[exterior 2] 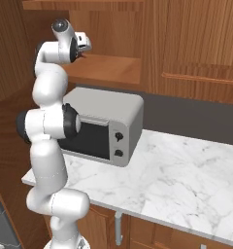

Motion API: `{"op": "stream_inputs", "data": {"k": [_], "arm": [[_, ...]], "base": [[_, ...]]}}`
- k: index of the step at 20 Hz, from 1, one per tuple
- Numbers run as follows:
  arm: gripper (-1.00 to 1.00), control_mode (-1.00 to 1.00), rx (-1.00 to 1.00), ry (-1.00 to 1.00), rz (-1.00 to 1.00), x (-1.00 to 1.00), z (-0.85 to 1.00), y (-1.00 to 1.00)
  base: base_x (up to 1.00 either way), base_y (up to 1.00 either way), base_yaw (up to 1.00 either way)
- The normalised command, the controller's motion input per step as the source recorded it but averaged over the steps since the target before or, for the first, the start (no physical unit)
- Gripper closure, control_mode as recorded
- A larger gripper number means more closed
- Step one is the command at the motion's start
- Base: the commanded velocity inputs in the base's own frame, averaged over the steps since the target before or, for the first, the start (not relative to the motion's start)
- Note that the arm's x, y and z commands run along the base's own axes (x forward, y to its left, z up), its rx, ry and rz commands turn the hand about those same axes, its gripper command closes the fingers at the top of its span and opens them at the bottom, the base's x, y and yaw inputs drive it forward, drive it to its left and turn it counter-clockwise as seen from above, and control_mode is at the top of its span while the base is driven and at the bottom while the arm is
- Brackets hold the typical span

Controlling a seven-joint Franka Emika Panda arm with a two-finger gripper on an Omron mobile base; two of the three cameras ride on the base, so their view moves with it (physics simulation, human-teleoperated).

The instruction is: Pick the onions from the cabinet and place them in one bowl. Pick the mango from the sink and place it in the other bowl.

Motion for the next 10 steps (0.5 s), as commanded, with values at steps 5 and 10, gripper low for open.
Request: {"op": "stream_inputs", "data": {"k": [5, 10], "arm": [[1.00, -1.00, 0.00, -0.08, -0.04, -0.25, 0.01, -0.03], [1.00, -1.00, 0.00, -0.13, -0.15, -0.52, 0.01, -0.21]], "base": [[0.00, 0.00, 0.00], [0.00, 0.00, 0.00]]}}
